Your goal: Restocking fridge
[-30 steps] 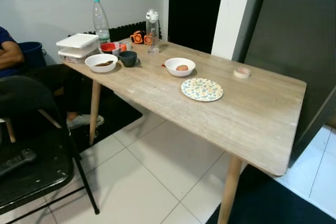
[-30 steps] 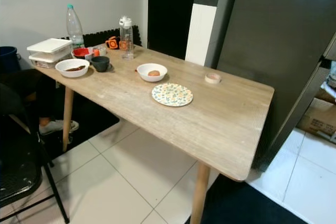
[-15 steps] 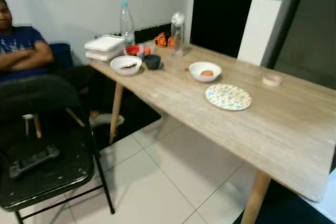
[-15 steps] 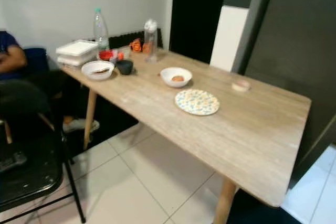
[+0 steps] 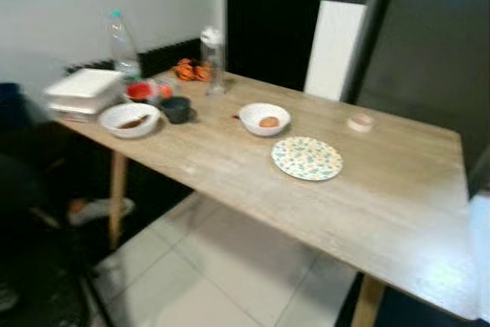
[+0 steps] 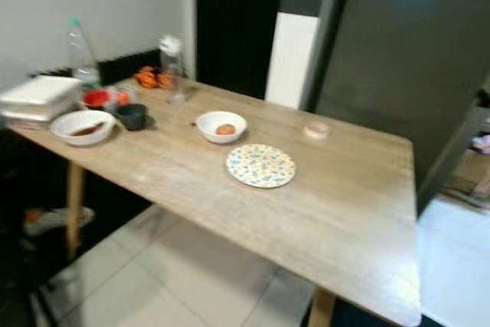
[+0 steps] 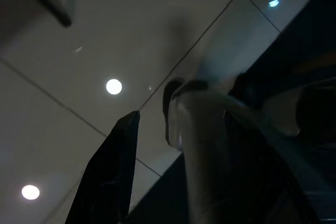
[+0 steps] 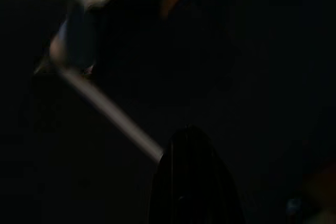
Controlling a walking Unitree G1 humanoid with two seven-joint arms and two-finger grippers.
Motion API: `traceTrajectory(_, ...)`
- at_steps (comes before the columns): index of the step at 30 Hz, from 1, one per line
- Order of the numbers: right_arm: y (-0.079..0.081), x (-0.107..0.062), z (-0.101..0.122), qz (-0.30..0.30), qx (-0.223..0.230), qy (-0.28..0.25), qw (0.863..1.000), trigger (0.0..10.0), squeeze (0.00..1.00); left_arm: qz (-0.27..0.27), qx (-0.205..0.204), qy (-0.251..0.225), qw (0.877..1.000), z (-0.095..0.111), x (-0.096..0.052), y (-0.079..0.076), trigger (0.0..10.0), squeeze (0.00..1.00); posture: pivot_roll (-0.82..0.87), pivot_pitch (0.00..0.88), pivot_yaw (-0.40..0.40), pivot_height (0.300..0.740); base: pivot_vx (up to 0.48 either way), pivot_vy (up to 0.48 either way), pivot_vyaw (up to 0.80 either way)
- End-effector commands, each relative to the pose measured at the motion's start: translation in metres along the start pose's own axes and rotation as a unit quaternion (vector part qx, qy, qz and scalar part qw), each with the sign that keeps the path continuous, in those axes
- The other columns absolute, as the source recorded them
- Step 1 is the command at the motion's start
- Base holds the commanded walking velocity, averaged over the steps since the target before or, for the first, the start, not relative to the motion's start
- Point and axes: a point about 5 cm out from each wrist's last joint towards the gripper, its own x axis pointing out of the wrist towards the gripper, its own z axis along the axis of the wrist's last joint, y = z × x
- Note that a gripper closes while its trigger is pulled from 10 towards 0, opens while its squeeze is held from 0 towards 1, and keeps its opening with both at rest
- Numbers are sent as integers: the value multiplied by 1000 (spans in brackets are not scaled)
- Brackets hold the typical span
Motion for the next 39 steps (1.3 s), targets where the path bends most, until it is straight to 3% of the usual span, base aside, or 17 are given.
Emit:
traceTrajectory(1,-6,-1,1,-13,9,-3,1000,10000,0,0,-2,-1,1000,1,0,-1,10000,0,-97,0,2,740,0,0,-781)
traceTrajectory(7,-9,-1,2,-20,23,-9,999,10000,0,-6,-1,-1,1000,1,0,-1,10000,0,-98,0,1,740,0,0,-130)
traceTrajectory(17,-17,-2,-4,-38,43,1,998,10000,0,7,-5,-3,1000,1,0,2,10000,0,-99,0,1,740,0,-367,0)
traceTrajectory(20,-39,-7,-18,-95,110,28,989,10000,0,10,-6,-2,1000,1,0,2,10000,0,-99,0,0,740,0,0,0)
traceTrajectory(23,-67,-16,-36,-161,183,54,968,10000,0,10,-7,-2,1000,1,0,3,10000,0,-99,0,0,740,0,0,0)
traceTrajectory(26,-83,-23,-47,-205,229,65,949,10000,0,9,-8,-2,1000,1,0,2,10000,0,-101,0,-3,740,0,0,0)
traceTrajectory(27,-95,-28,-52,-234,252,67,937,10000,0,9,-8,-3,1000,1,0,2,10000,0,-101,0,-3,740,0,0,0)
traceTrajectory(30,-109,-35,-60,-271,281,71,918,10000,0,9,-9,-3,1000,0,0,2,10000,0,-101,0,-3,740,0,0,0)
traceTrajectory(31,-125,-44,-65,-304,301,72,901,10000,0,8,-9,-3,1000,0,0,2,10000,0,-101,0,-3,740,0,0,0)
traceTrajectory(32,-125,-44,-65,-304,301,72,901,10000,0,8,-9,-3,1000,0,0,2,10000,0,-101,0,-3,740,0,0,0)
traceTrajectory(33,-151,-60,-73,-359,325,70,872,10000,0,7,-8,-3,1000,0,0,1,10000,0,-101,0,-3,740,0,0,0)
traceTrajectory(34,-167,-70,-75,-390,337,61,855,10000,0,6,-8,-3,1000,0,0,1,10000,0,-101,0,-3,740,0,0,0)
traceTrajectory(37,-179,-78,-75,-411,342,54,843,10000,0,6,-8,-3,1000,0,0,1,10000,0,-101,0,-3,740,0,0,0)
traceTrajectory(39,-215,-104,-67,-479,346,21,806,10000,0,6,-6,-4,1000,0,0,2,10000,0,-102,0,-6,740,0,0,0)
